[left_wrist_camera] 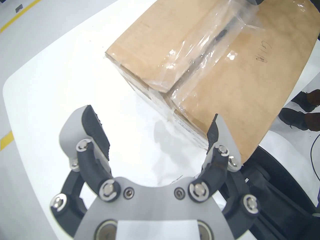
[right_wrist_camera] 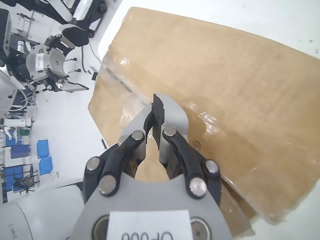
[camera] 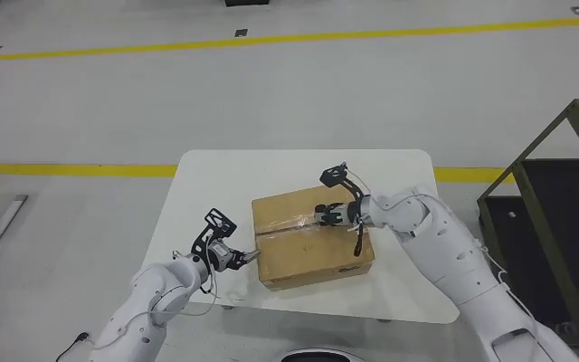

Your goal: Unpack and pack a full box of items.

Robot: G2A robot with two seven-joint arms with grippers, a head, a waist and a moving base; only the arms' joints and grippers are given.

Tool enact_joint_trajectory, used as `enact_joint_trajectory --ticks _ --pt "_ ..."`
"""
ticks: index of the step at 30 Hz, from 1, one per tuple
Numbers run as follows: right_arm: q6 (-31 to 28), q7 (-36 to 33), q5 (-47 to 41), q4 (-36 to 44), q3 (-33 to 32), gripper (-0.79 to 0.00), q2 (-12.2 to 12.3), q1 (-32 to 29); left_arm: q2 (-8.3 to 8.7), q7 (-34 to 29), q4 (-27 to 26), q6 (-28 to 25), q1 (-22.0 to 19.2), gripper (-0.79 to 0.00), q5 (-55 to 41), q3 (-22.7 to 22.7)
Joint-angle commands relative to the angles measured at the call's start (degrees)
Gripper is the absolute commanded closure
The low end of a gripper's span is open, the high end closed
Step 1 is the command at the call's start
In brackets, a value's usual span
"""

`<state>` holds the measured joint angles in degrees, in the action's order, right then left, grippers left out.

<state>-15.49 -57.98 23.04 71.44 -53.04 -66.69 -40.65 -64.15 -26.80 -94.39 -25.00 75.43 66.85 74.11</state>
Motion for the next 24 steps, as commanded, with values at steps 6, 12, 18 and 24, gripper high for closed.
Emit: enact_joint_trajectory --ticks 6,12,18,24 --pt "4.3 -3.5 7.8 4.4 0.5 0.0 0.7 -0.6 0.06 -0.1 0.3 -0.1 -0.3 -0.785 0.1 -0.2" --pt "7.5 -4.0 12.2 3.0 3.0 0.0 0.1 0.3 0.16 -0.1 0.5 -0.2 -0.4 -0.785 0.1 0.0" --pt "8.2 -3.5 12.5 1.2 4.8 0.0 -0.7 1.4 0.24 -0.1 0.3 -0.3 -0.3 -0.785 -0.1 0.1" --pt "8.5 -3.3 12.2 0.0 5.3 -0.16 -1.2 2.1 0.34 -0.1 0.1 -0.3 -0.3 -0.785 -0.4 0.4"
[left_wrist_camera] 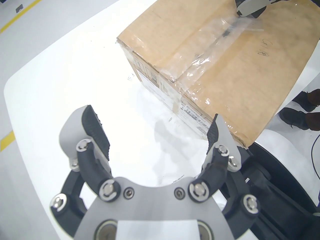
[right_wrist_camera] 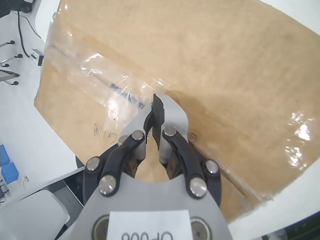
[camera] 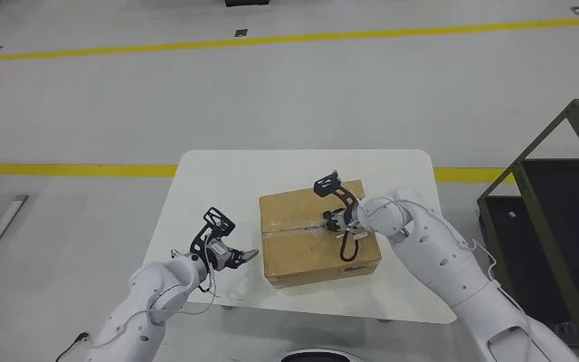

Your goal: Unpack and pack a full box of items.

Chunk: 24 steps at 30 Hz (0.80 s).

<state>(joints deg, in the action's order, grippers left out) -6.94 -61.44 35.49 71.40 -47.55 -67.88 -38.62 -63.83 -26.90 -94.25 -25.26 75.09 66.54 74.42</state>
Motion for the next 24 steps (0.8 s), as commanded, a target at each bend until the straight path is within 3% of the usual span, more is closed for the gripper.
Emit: enact_joint_trajectory --ticks 1,7,16,24 --pt "-0.1 0.2 -0.5 0.1 -0.5 -0.182 0.0 0.0 0.04 0.0 -0.1 0.0 0.1 -0.785 -0.1 0.1" --pt "0.0 -0.4 0.0 2.5 -3.2 -0.314 0.8 -0.7 0.11 0.0 -0.5 0.1 0.3 -0.785 -0.4 0.2" --pt "0.6 -1.8 1.3 5.4 -6.7 -0.326 2.0 -3.0 0.16 0.2 -0.9 0.6 0.7 -0.785 -0.4 0.0" --pt "-2.4 1.3 -3.6 10.0 -15.7 -0.366 4.1 -7.7 0.25 0.1 -1.7 1.0 1.1 -0.785 -0.5 0.1"
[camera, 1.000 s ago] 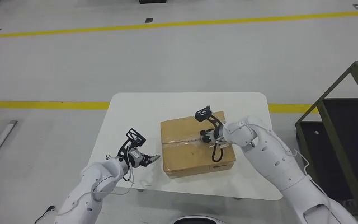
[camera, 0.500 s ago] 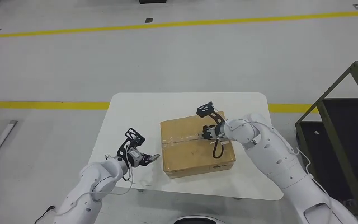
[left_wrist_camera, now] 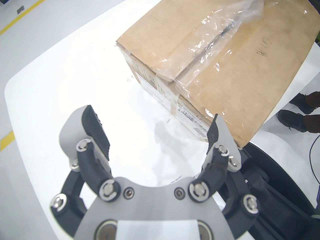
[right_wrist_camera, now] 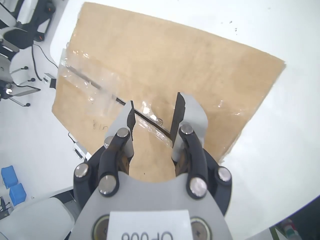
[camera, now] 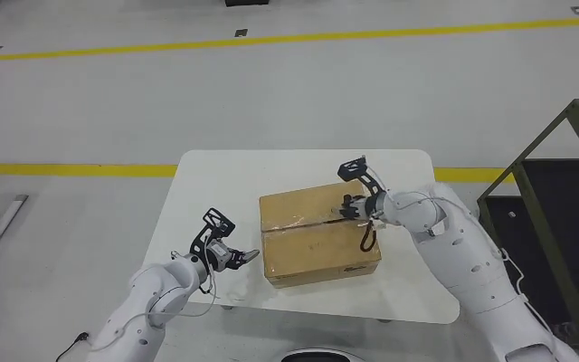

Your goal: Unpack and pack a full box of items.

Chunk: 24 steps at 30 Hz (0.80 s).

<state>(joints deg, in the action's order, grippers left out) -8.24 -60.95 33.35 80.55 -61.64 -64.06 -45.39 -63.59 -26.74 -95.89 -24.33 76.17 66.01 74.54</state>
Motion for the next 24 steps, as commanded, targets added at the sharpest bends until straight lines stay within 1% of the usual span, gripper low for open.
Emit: enact_joint_trajectory --ticks 1,5,8,10,11,13,15,16,17,19,20,22,24 --pt "-2.1 1.2 -2.4 1.6 -2.9 -0.363 0.6 -1.7 0.02 0.1 -0.1 0.1 0.1 -0.785 0.0 0.0" --pt "-4.9 4.0 -3.8 6.0 -6.4 -0.326 1.4 -4.7 0.06 0.1 -0.4 0.1 0.3 -0.785 0.0 0.0" --pt "-7.0 6.3 -5.1 8.5 -6.8 -0.317 1.5 -6.3 0.09 0.1 -0.9 0.2 0.4 -0.785 -0.3 0.1" --pt "-8.6 7.9 -7.3 9.0 -6.3 -0.286 1.3 -6.8 0.14 0.0 -1.3 0.2 0.6 -0.785 -0.4 0.3" --pt "-10.0 8.6 -8.0 9.3 -5.5 -0.256 1.2 -6.8 0.17 0.1 -1.5 0.4 0.8 -0.785 -0.5 0.5" --pt "-11.4 10.1 -8.5 8.8 -3.5 -0.234 0.8 -6.3 0.25 0.6 -2.1 1.0 1.2 -0.785 -0.7 1.3" --pt "-12.5 12.2 -8.6 7.5 -0.7 -0.175 0.1 -5.3 0.35 1.1 -2.8 1.6 1.9 -0.785 -1.2 2.3" --pt "-13.0 13.5 -9.2 6.5 0.8 -0.111 -0.3 -4.7 0.43 1.2 -3.2 1.7 2.2 -0.785 -1.4 2.8" --pt "-13.6 14.8 -9.7 5.1 2.3 -0.092 -0.8 -3.9 0.5 1.2 -3.7 1.9 2.6 -0.785 -1.5 3.4" --pt "-14.6 16.1 -10.0 2.0 5.7 -0.012 -1.8 -1.9 0.65 1.5 -4.5 2.1 3.5 -0.785 -1.9 4.5" --pt "-15.0 17.0 -9.9 0.3 7.4 0.0 -2.3 -0.9 0.72 1.7 -4.9 2.3 3.9 -0.785 -2.0 5.1" --pt "-15.6 18.0 -10.8 -3.4 10.6 0.0 -3.5 0.9 0.84 1.9 -5.4 2.5 4.6 -0.785 -2.1 6.0" --pt "-15.5 18.6 -9.6 -7.1 13.8 0.0 -4.6 2.7 0.93 2.0 -5.6 2.6 5.1 -0.785 -2.1 6.6"
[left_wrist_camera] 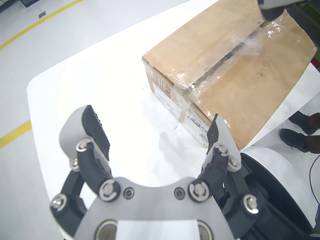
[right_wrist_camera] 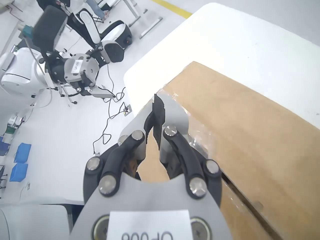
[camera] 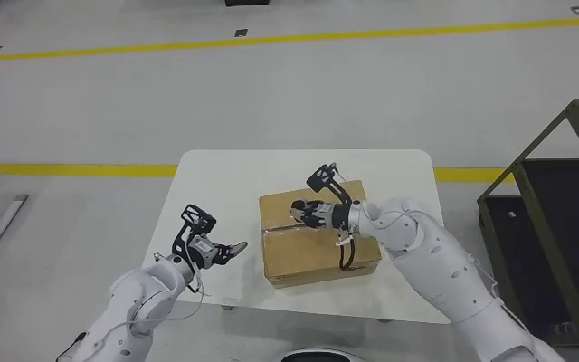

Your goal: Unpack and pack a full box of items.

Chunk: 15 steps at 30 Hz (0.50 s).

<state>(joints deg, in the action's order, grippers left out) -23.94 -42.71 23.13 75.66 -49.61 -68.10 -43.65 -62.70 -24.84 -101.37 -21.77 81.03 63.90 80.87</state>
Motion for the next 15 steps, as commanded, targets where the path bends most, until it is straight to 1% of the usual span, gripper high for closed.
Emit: enact_joint_trajectory --ticks 1,4,8,15 --pt "0.3 1.1 0.5 -3.9 3.0 0.0 -1.1 1.7 0.08 0.1 -0.2 0.1 0.4 -0.785 0.0 0.5" --pt "0.0 2.5 0.3 -9.2 6.1 0.0 -2.7 3.4 0.14 0.2 -0.4 0.2 0.8 -0.785 0.2 0.8" --pt "0.9 3.2 2.2 -13.6 8.7 0.0 -4.1 5.5 0.19 0.2 -0.3 0.0 0.9 -0.785 0.2 0.9" --pt "0.8 4.3 2.3 -17.7 9.4 0.0 -5.3 6.6 0.2 -0.1 0.3 -0.6 0.2 -0.785 0.4 0.3"
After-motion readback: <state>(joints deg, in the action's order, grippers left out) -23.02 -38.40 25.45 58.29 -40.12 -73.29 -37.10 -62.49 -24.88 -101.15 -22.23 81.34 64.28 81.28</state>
